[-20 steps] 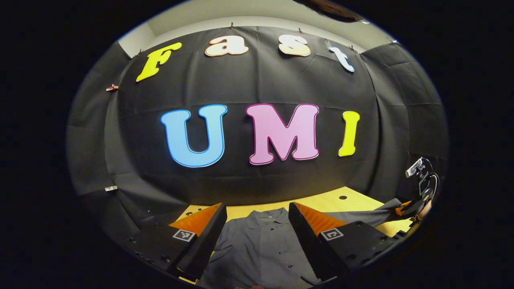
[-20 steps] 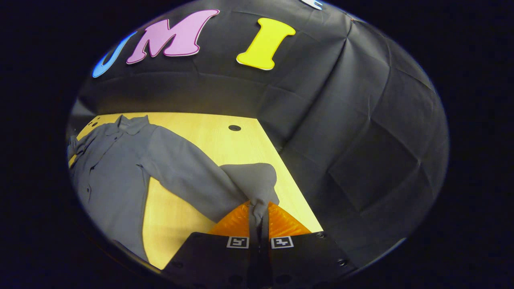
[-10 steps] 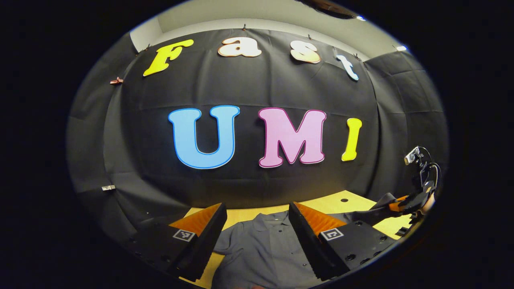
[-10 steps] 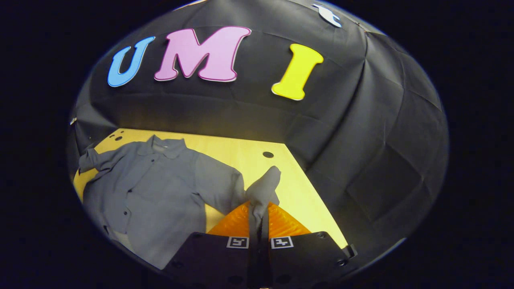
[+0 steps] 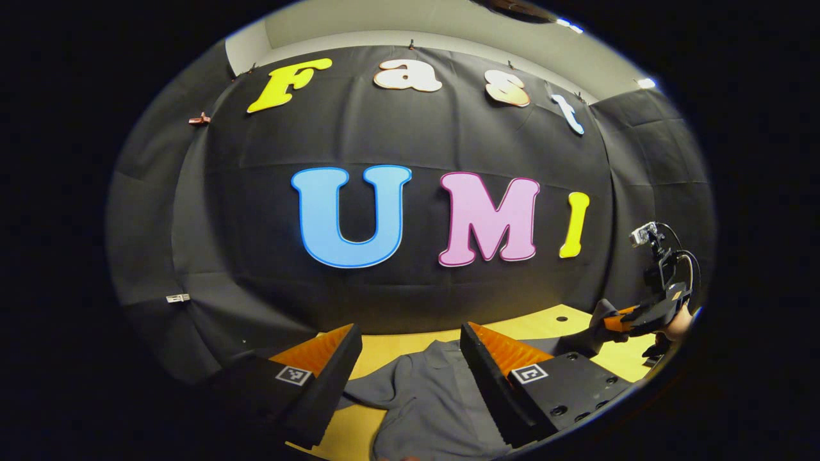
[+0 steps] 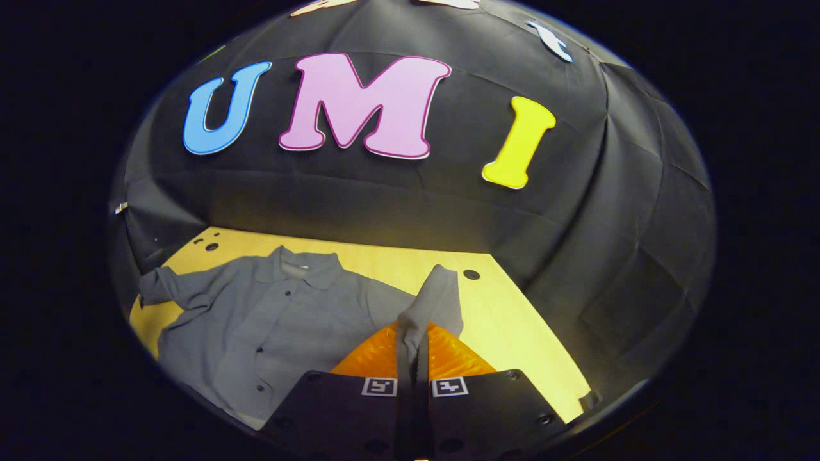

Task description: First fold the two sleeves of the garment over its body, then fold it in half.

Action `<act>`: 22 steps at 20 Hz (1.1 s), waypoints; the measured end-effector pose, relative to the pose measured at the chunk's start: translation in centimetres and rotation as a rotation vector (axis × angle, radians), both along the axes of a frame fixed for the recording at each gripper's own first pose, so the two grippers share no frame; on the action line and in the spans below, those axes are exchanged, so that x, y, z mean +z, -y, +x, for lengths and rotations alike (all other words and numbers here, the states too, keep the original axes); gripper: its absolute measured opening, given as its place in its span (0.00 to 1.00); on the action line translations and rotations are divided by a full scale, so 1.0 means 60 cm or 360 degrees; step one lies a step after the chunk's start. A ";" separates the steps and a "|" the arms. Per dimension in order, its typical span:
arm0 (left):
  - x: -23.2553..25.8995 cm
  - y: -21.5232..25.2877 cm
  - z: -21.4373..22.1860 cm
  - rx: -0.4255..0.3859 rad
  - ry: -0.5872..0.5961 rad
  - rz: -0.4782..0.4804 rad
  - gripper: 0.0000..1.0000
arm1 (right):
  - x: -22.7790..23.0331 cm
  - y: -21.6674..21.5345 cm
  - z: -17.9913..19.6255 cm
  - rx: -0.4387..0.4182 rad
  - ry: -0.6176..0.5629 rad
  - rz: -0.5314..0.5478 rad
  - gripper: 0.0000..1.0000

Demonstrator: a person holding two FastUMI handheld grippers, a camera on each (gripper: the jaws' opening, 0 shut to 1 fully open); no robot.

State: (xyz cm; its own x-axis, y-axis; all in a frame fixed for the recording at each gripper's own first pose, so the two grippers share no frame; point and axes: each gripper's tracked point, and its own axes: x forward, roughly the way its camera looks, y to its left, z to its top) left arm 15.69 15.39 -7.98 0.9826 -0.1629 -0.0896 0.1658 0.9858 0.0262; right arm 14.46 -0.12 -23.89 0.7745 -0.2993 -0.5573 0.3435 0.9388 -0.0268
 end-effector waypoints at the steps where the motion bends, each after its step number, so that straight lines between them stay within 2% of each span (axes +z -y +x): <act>1: -0.005 -0.014 0.005 0.0009 -0.0007 0.0001 0.97 | 0.003 -0.014 0.015 0.0005 0.0012 0.0011 0.05; 6: -0.049 -0.095 0.030 0.0065 -0.0062 -0.0018 0.98 | -0.012 -0.099 0.089 0.0082 0.0015 0.0055 0.05; 13: -0.134 -0.204 0.071 0.0155 -0.0140 0.0059 0.97 | -0.043 -0.219 0.173 0.0234 0.0025 0.0131 0.05; 19: -0.238 -0.276 0.105 0.0236 -0.0268 0.0089 0.97 | -0.094 -0.342 0.225 0.0439 -0.0016 0.0218 0.05; 22: -0.291 -0.312 0.121 0.0301 -0.0347 0.0034 0.97 | -0.137 -0.392 0.236 0.0535 -0.0086 0.0235 0.05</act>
